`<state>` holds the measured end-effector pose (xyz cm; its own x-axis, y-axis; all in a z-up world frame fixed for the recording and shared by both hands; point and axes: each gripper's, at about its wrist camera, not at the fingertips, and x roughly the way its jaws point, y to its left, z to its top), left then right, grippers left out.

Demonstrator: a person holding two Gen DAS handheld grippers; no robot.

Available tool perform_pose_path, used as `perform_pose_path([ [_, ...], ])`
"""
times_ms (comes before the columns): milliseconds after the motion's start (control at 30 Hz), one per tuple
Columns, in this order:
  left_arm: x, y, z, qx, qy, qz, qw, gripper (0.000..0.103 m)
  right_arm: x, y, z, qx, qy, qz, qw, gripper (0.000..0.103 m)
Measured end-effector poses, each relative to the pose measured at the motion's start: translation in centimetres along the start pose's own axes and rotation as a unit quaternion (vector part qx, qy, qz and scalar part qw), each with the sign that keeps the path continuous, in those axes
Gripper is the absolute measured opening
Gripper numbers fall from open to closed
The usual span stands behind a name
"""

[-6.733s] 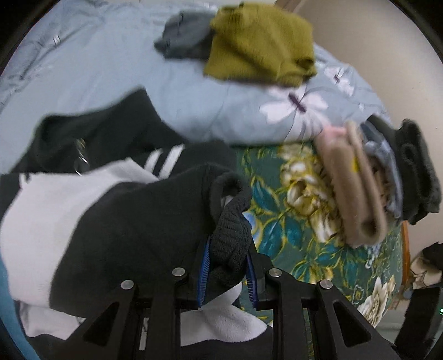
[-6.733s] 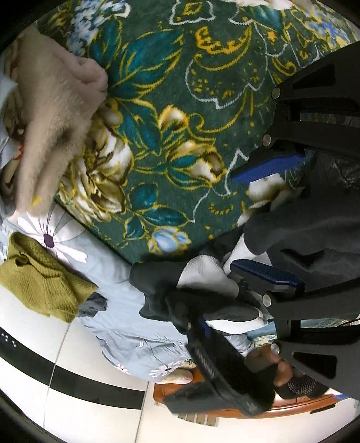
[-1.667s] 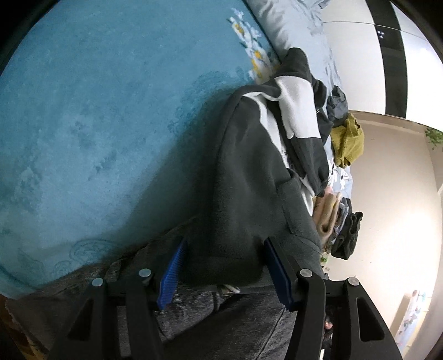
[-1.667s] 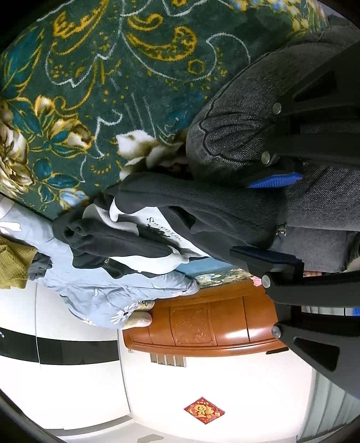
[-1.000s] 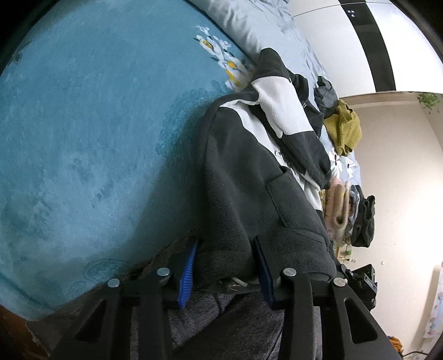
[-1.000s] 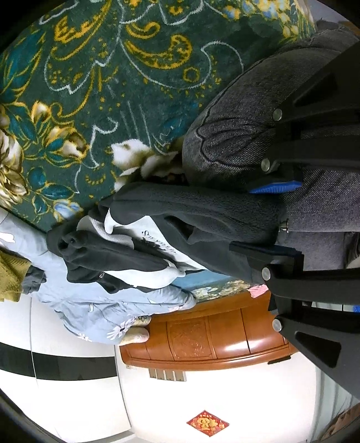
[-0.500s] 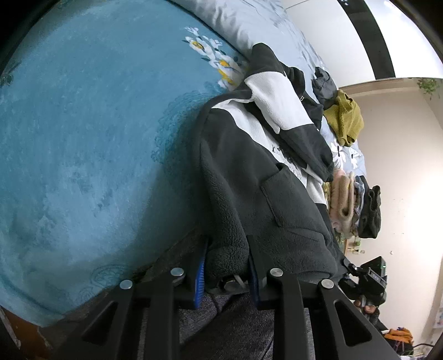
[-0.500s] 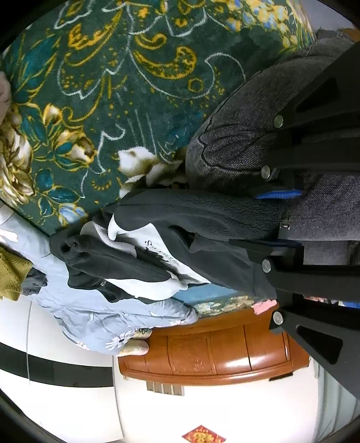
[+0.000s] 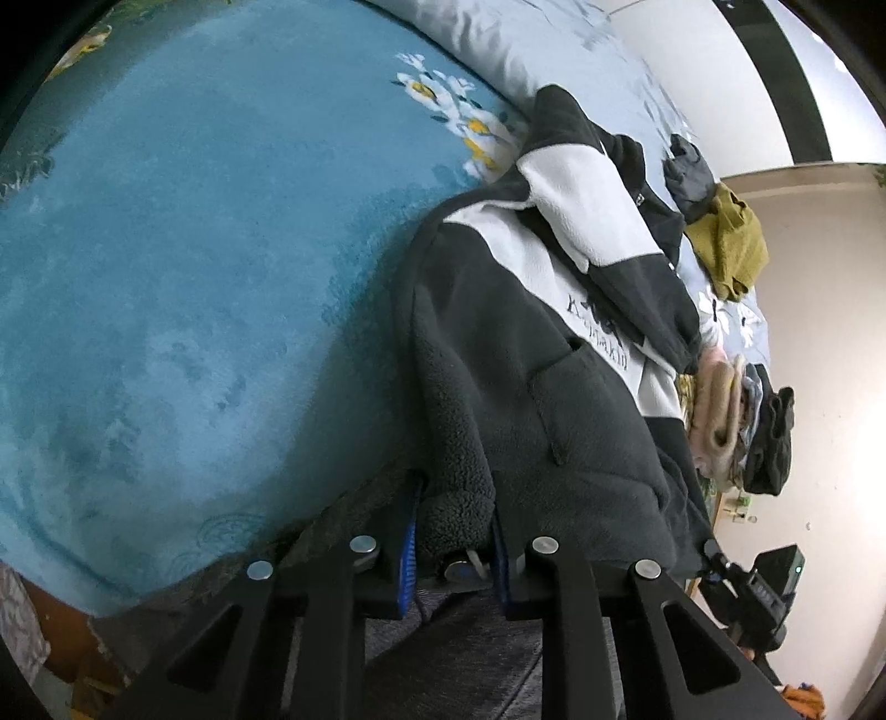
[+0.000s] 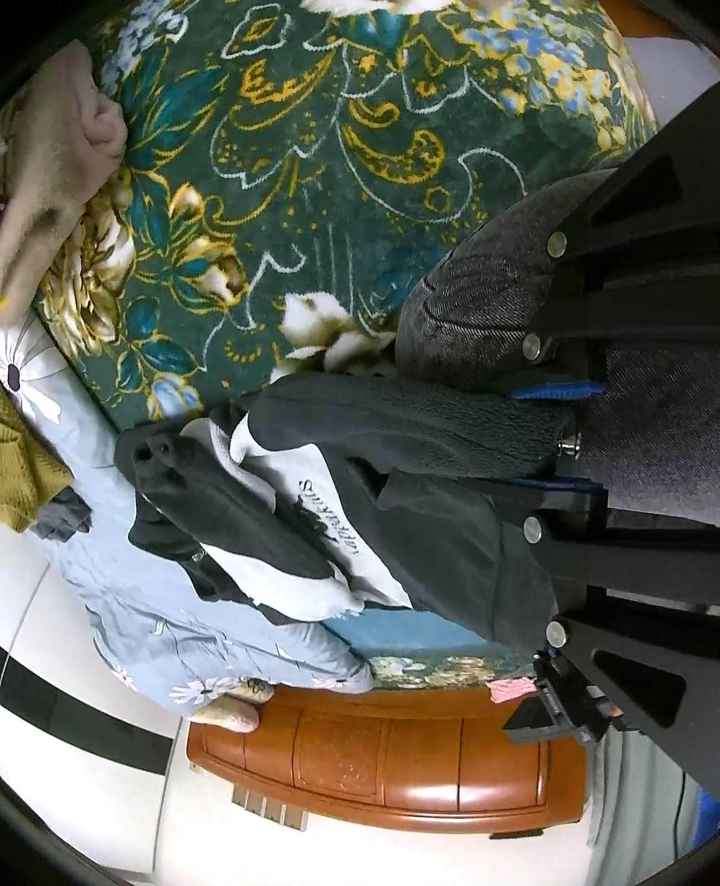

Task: Fold clothes
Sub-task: 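Lift the hem with both grippers and fold it over toward the collar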

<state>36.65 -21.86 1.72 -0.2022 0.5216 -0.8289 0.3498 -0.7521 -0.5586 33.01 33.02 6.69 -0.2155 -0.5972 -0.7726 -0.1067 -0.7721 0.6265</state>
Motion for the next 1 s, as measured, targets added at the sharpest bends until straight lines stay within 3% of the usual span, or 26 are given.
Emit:
perform_pose_path([
  [333,-2.9,-2.4,2.2,-0.003,-0.024,0.0,0.9997,0.021,-0.2,-1.2,0.4,0.019,0.01,0.063,0.998,0.021],
  [600,-4.2,-5.3,4.9,0.007,-0.039,-0.029,0.9988,0.021,-0.2,-2.2,1.9,0.064,0.014,0.123,0.99,0.02],
  [800,-4.0,-7.5,8.1,0.018,-0.044,-0.051,0.9975,0.021,-0.4,-1.9,4.7,0.082,0.008,0.161,0.984,0.02],
  [1000,-3.5,-9.5,13.3,0.026,-0.064,-0.084,0.9941,0.021,0.0,-1.4,10.1,0.103,-0.005,0.197,0.975,0.02],
])
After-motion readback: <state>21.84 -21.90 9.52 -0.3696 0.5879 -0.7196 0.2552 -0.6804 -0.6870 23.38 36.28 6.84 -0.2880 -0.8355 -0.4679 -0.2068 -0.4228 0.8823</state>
